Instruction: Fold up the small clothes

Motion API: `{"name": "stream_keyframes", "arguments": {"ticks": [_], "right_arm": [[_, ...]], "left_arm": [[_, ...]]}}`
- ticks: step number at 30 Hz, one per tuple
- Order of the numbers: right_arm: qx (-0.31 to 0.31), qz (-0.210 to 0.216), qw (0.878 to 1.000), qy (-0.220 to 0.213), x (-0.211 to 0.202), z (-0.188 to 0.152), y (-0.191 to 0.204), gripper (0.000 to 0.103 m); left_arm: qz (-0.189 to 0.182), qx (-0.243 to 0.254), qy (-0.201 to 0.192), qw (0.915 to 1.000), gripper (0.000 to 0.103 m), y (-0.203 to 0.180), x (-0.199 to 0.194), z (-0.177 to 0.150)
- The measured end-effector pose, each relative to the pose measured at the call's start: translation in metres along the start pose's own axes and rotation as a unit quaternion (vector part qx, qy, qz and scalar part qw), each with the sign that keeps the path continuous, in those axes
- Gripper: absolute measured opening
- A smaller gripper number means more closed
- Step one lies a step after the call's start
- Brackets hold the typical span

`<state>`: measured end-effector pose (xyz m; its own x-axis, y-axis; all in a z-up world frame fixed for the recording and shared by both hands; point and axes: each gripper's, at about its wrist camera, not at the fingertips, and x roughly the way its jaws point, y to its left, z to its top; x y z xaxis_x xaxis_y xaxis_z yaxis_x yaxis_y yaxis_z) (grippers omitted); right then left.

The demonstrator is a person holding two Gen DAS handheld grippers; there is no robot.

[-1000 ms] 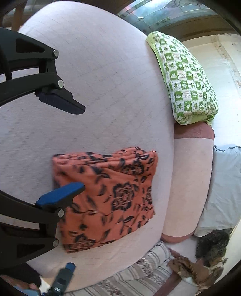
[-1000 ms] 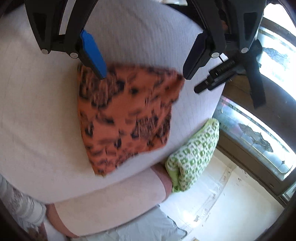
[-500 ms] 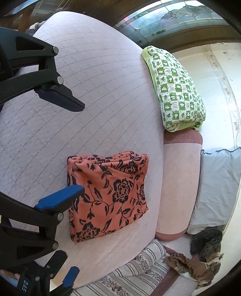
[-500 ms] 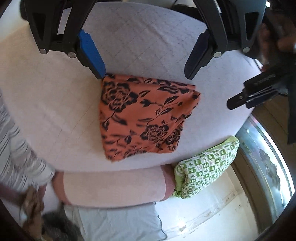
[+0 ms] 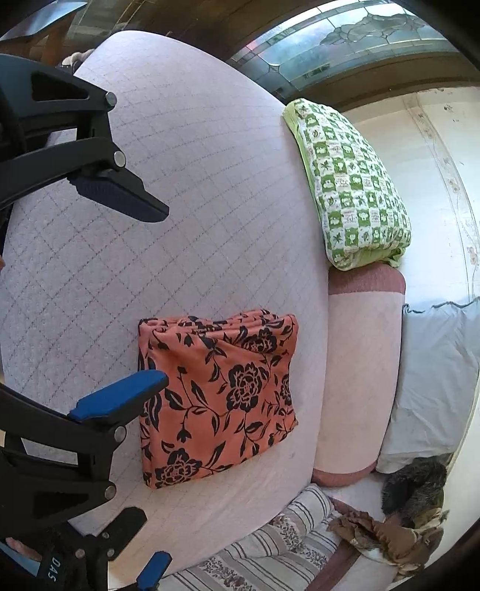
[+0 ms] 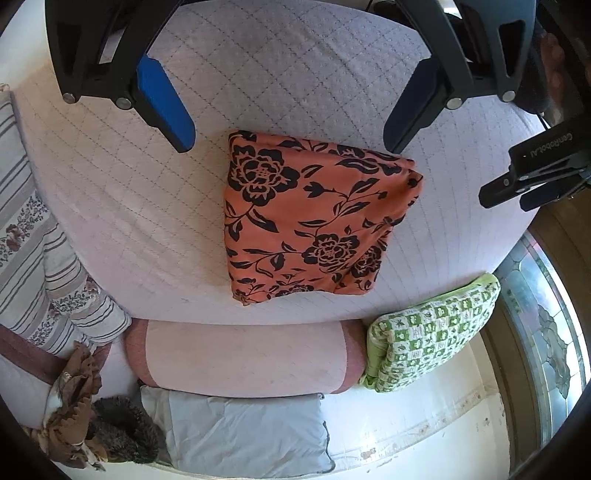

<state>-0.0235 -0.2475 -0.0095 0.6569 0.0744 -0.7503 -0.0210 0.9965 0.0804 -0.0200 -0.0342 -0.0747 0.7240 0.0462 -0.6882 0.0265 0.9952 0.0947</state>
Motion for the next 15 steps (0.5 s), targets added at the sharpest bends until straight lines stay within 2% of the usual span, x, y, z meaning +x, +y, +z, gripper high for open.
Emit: {"name": "stream_keyframes", "arguments": {"ticks": [4,9,15], "right_arm": [[-0.012,-0.016,1.0,0.004,0.004,0.0,0.002,0.103],[-0.012,-0.026,1.0,0.007,0.008,0.003,0.0,0.103],[-0.015,-0.044,0.999,0.005,0.009,0.011,-0.005,0.103]], "left_arm": [[-0.011,0.002,-0.002,0.9999,0.083,-0.005,0.0,0.003],[0.002,0.007,-0.011,0.9999,0.083,-0.009,-0.003,0.009],[-0.028,-0.004,-0.01,0.9995,0.083,-0.009,0.0,0.014]]}}
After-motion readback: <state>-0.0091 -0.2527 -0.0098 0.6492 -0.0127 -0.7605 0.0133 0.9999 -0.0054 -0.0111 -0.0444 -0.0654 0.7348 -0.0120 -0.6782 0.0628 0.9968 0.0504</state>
